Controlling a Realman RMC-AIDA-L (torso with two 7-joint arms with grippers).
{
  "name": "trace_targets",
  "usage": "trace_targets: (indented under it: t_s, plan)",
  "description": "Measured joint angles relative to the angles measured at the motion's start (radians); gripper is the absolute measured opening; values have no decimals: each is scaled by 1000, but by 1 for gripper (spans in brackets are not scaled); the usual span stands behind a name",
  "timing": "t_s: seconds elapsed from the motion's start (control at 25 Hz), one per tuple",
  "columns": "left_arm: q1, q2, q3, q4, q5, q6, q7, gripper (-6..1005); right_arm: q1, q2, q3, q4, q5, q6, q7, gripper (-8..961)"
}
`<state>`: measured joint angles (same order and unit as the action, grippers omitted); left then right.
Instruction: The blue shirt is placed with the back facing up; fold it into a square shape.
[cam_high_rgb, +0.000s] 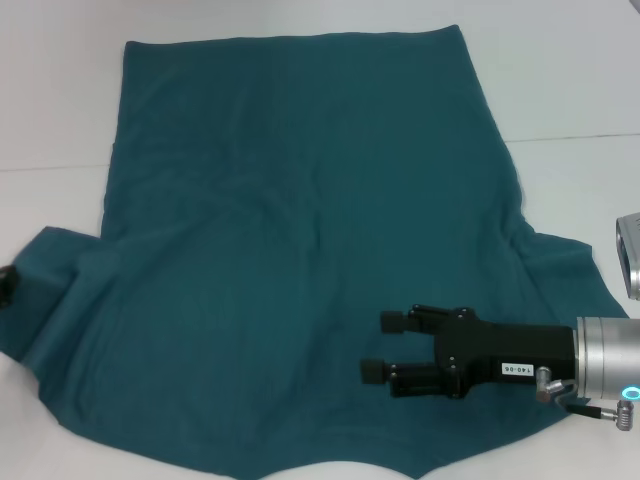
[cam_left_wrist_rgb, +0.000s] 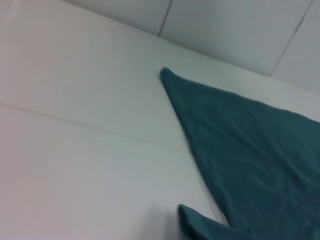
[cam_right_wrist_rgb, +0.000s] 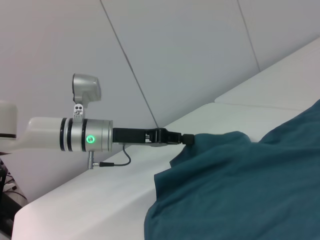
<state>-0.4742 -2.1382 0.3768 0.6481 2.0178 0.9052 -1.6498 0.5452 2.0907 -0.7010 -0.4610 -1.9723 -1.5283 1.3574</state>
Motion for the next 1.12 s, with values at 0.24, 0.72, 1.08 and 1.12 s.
trace_targets:
  t_s: [0.24,0.72,1.08,1.12]
  plan:
    - [7,10,-1,51,-1,6,-26,12,2,0,0,10,7,1,-2,940]
    - [-6,23,8,93,1,124,-91,30,7,2,0,10,9,1,-2,940]
    - [-1,23,7,140,0,333,-197,44,1,1,-1,10,9,2,-6,940]
    - [-1,23,6,142,-2,355,-205,45,0,1,-2,10,9,2,-6,940]
